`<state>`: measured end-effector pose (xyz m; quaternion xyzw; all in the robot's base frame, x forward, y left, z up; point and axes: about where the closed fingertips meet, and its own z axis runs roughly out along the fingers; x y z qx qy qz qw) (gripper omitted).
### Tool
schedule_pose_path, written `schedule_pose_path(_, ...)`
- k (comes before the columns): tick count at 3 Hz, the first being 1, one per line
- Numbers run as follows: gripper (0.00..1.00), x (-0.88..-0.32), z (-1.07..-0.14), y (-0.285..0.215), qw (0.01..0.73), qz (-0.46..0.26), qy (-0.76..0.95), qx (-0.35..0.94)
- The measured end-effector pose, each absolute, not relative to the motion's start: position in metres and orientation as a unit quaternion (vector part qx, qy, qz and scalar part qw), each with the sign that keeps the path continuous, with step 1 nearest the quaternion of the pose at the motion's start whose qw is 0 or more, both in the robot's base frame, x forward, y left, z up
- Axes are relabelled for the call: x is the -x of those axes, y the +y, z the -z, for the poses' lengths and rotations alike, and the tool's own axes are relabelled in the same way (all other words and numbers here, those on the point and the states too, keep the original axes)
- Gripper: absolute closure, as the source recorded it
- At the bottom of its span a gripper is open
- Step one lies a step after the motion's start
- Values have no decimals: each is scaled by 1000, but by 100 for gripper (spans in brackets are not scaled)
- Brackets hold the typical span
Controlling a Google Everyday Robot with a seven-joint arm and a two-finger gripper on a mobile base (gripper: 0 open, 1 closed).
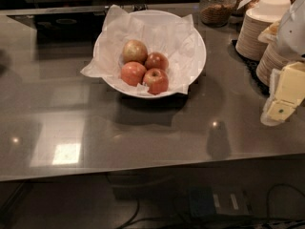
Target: Pick apple from white bowl
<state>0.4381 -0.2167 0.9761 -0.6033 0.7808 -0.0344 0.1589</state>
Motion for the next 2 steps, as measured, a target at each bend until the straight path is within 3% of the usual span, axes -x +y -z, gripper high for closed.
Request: schedule_pose_path(2,0,-456,-969,-195,164,38,765,621)
